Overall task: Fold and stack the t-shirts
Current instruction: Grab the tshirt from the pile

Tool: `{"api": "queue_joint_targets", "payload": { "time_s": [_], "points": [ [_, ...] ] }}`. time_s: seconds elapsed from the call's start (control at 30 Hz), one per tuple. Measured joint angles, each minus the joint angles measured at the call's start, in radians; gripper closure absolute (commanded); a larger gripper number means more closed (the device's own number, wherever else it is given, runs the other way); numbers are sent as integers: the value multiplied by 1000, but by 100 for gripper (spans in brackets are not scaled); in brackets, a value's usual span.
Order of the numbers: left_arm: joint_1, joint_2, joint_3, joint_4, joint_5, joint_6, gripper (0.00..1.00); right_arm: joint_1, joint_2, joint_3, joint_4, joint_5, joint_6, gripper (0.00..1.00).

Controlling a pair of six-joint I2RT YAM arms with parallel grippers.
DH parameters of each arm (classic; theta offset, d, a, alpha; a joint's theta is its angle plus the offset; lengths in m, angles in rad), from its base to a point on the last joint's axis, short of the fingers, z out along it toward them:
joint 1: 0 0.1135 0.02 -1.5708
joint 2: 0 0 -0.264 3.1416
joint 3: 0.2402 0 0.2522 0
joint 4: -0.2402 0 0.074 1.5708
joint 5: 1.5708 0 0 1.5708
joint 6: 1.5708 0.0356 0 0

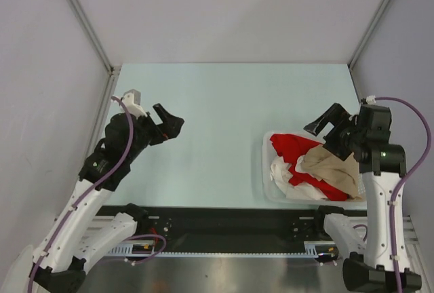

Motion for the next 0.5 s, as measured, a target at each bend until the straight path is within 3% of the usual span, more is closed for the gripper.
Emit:
{"api": "queue_joint_targets", "payload": {
  "time_s": [0.13,0.3,0.5],
  "points": [
    [1,45,82,-98,1,65,0,-70,98,13,-86,3,-43,0],
    [1,40,84,-150,2,125,0,-110,172,-11,-149,47,-108,23],
    [1,71,84,-158,23,159,0,-89,172,-83,-192,222,-111,30]
  ]
}}
